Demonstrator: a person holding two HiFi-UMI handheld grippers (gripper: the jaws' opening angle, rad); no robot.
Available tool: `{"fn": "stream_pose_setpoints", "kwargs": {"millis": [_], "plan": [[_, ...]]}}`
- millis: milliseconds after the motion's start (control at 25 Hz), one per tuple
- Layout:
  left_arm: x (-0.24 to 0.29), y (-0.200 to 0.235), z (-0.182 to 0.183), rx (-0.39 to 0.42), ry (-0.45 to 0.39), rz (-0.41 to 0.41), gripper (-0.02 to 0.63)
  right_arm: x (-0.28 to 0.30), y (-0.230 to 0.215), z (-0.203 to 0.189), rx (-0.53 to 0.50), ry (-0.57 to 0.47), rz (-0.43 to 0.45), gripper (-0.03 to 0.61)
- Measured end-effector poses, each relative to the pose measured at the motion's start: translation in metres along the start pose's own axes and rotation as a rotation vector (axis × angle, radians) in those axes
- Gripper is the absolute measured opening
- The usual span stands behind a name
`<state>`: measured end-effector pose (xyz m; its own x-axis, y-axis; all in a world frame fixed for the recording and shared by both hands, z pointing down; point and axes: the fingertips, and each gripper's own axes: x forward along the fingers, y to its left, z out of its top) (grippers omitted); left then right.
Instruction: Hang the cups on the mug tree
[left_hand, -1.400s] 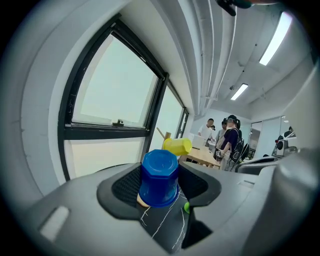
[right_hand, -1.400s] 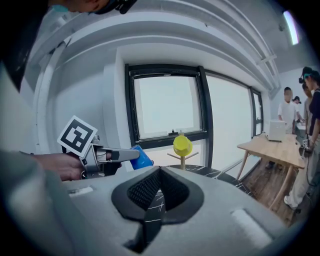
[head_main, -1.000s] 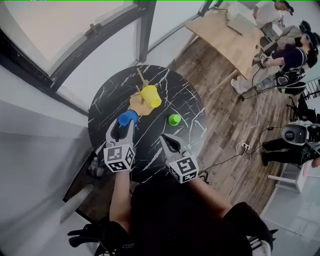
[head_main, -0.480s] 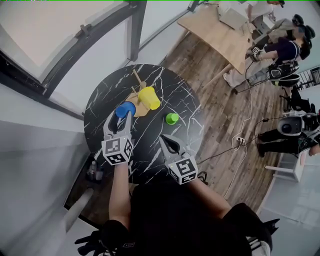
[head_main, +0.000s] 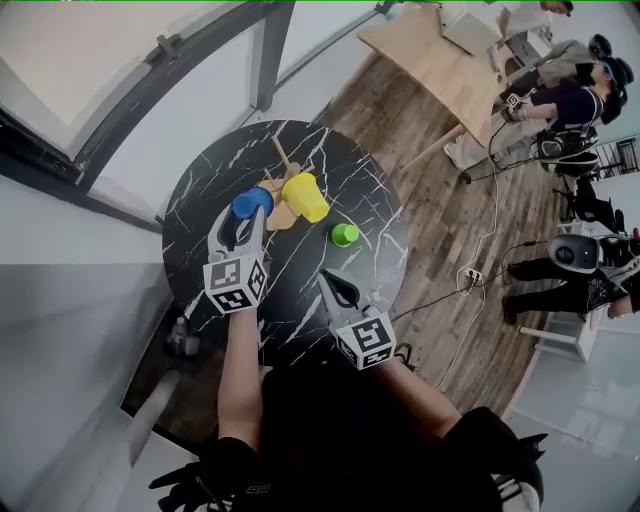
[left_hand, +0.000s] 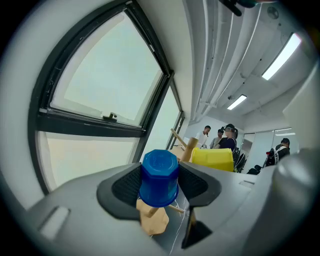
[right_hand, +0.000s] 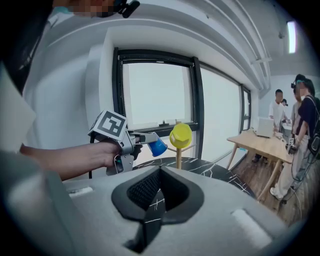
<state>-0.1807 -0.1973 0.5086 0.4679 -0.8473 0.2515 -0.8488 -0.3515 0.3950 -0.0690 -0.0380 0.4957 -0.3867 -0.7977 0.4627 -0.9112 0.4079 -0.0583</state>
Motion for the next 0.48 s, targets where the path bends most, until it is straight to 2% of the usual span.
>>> {"fn": "stream_pose_setpoints", "kwargs": {"millis": [480], "plan": [[0.017,0.005,-0.023,-0.052,0.048,-0.016,0.233,0.013,-0.006,-0.005,0.01,0.031,0.012,0.0]]}}
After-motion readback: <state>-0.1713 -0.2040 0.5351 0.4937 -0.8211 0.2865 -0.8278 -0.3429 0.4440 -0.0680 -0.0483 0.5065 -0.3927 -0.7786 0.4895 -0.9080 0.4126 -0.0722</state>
